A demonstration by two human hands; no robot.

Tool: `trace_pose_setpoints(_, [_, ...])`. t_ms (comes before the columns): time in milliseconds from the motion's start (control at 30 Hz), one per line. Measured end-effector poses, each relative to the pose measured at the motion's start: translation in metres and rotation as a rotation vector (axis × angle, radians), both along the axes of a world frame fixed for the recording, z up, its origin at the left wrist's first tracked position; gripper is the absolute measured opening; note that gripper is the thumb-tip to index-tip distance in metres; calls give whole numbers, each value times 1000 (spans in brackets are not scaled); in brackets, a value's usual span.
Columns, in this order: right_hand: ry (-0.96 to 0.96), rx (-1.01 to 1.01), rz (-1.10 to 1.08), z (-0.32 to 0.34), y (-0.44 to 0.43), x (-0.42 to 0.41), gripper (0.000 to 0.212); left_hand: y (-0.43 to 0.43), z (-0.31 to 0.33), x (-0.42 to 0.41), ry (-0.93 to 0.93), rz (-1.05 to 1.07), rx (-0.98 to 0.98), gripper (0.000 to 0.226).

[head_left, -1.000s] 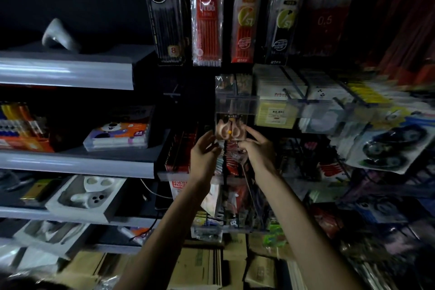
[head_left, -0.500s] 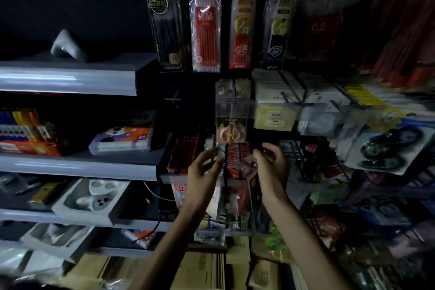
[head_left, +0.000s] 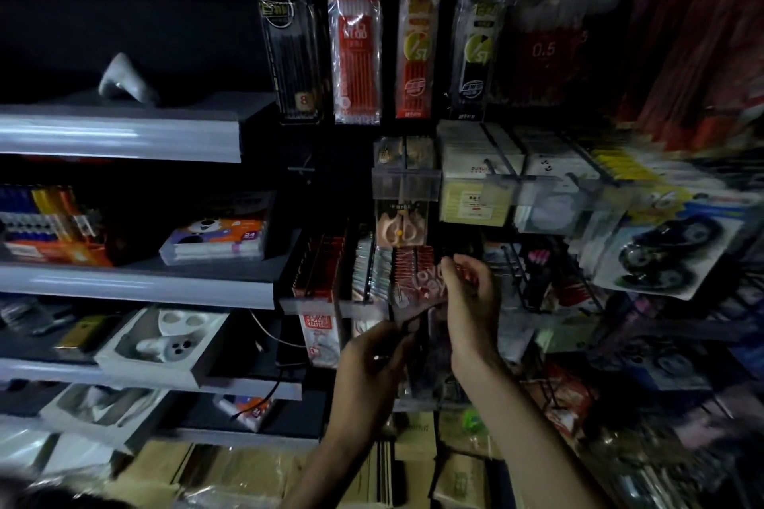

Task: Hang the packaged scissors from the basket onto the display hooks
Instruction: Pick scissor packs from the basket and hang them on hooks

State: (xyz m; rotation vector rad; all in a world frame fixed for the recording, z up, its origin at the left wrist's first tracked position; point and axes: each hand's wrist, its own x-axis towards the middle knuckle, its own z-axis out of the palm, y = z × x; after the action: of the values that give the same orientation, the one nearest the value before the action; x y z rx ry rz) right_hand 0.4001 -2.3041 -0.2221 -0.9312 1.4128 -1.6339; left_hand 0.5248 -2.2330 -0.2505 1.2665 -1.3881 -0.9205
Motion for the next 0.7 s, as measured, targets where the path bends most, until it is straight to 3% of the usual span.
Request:
trace_pose_setpoints(167, [-41, 66, 241, 2, 10, -13, 56, -8, 6, 16, 97, -19, -35, 17])
trace_pose_setpoints(367, [101, -81, 457, 6, 29, -28, 12, -24, 25, 33, 147, -50, 7, 14])
trace_pose_setpoints(700, [144, -154, 366, 20, 18, -24, 7, -53, 72, 38, 202, 70, -38, 19])
